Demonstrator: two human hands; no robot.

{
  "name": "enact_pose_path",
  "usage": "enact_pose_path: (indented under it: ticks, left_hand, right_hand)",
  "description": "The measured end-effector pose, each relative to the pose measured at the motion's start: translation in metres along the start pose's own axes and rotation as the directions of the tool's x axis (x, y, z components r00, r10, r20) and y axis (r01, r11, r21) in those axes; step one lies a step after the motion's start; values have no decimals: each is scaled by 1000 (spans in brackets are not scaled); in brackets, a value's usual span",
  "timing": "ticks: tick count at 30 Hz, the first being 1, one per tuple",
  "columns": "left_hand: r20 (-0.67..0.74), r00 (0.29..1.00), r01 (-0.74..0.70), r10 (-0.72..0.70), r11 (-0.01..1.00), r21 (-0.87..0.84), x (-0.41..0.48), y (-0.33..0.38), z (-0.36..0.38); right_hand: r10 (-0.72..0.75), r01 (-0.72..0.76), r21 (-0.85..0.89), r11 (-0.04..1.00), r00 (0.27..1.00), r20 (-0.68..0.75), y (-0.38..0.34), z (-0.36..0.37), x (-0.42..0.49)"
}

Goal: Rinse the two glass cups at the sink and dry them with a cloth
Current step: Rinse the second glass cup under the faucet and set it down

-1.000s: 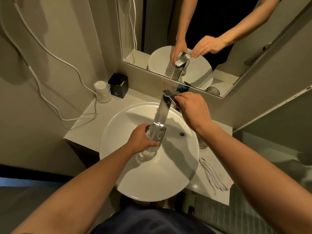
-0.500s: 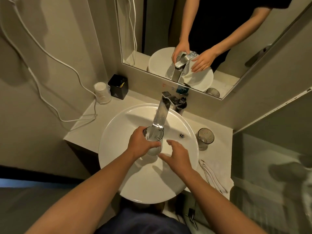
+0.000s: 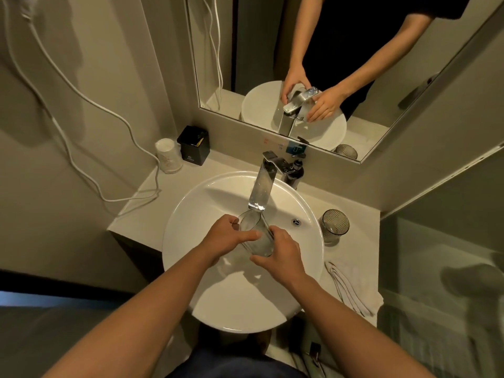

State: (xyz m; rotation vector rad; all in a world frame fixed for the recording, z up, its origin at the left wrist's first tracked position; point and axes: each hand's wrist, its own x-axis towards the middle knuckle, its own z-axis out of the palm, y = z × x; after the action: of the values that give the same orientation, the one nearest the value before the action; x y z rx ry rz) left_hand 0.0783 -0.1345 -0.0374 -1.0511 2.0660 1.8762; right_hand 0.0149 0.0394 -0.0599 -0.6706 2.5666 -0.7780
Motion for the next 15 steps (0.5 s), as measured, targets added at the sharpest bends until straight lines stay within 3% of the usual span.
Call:
enact_pose_path:
  ticks: [4,10,15]
  left_hand:
    - [42,999,0,1,999,-43,4,0,-5]
    - [-69,998,5,-15,991,-136,5,2,14]
    - [7,1000,14,-14,993,-114,5,-4,7]
  right_hand:
    - [-66,72,-57,996,991,113,2,-13,8]
    - [-76,71,-183,981,997,-18,-4,-6,-1]
    - [-71,69,-184,981,997,-3,0,-4,4]
